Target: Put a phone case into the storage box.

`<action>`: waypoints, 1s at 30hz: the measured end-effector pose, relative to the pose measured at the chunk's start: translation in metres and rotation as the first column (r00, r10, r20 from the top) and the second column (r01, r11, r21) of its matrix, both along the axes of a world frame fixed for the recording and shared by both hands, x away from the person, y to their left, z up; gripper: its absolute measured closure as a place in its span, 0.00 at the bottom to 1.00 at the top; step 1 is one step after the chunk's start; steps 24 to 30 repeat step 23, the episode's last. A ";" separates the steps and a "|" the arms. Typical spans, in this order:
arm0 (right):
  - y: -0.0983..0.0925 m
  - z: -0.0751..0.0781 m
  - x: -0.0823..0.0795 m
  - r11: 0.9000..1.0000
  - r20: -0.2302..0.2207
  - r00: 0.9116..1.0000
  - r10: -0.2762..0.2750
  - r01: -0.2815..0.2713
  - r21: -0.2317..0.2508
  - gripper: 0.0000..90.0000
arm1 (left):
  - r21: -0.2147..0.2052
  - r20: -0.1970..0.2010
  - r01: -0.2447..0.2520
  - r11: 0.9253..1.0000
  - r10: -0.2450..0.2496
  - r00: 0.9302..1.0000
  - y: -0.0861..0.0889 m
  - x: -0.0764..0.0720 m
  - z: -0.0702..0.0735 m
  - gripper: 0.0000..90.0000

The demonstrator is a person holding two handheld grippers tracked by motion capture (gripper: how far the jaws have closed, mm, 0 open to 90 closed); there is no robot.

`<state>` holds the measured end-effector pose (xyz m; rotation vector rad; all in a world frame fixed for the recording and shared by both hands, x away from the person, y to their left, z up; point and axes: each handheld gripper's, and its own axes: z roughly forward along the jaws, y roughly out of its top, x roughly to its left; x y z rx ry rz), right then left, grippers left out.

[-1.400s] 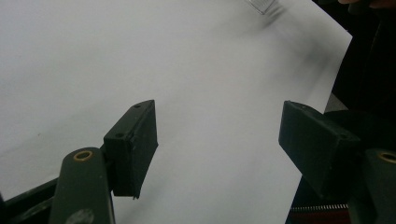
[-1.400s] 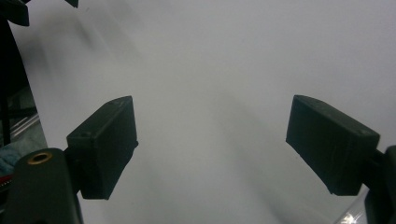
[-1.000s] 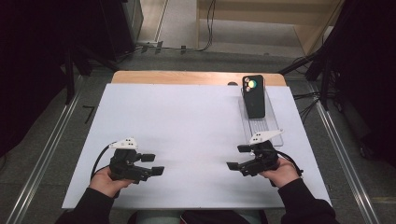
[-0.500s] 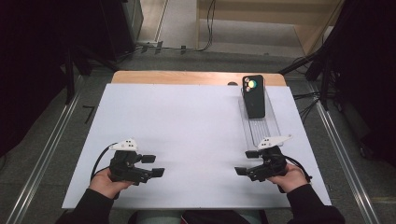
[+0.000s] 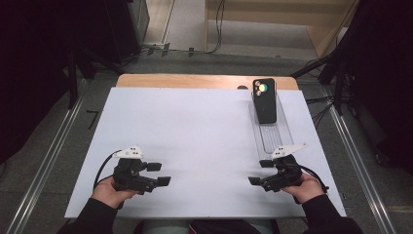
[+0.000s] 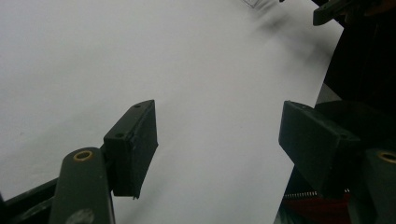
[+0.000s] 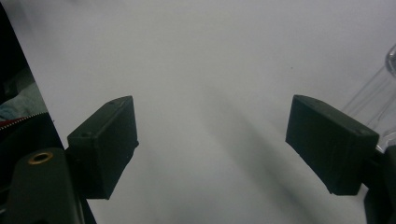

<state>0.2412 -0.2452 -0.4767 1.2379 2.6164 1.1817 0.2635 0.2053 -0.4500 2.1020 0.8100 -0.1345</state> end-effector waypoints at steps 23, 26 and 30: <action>-0.006 -0.002 0.003 1.000 0.000 1.000 -0.020 0.020 -0.009 0.17 | 0.000 -0.005 0.001 1.000 -0.001 1.000 0.000 0.001 0.000 0.32; -0.006 -0.002 0.003 1.000 0.000 1.000 -0.020 0.020 -0.009 0.17 | 0.000 -0.005 0.001 1.000 -0.001 1.000 0.000 0.001 0.000 0.32; -0.006 -0.002 0.003 1.000 0.000 1.000 -0.020 0.020 -0.009 0.17 | 0.000 -0.005 0.001 1.000 -0.001 1.000 0.000 0.001 0.000 0.32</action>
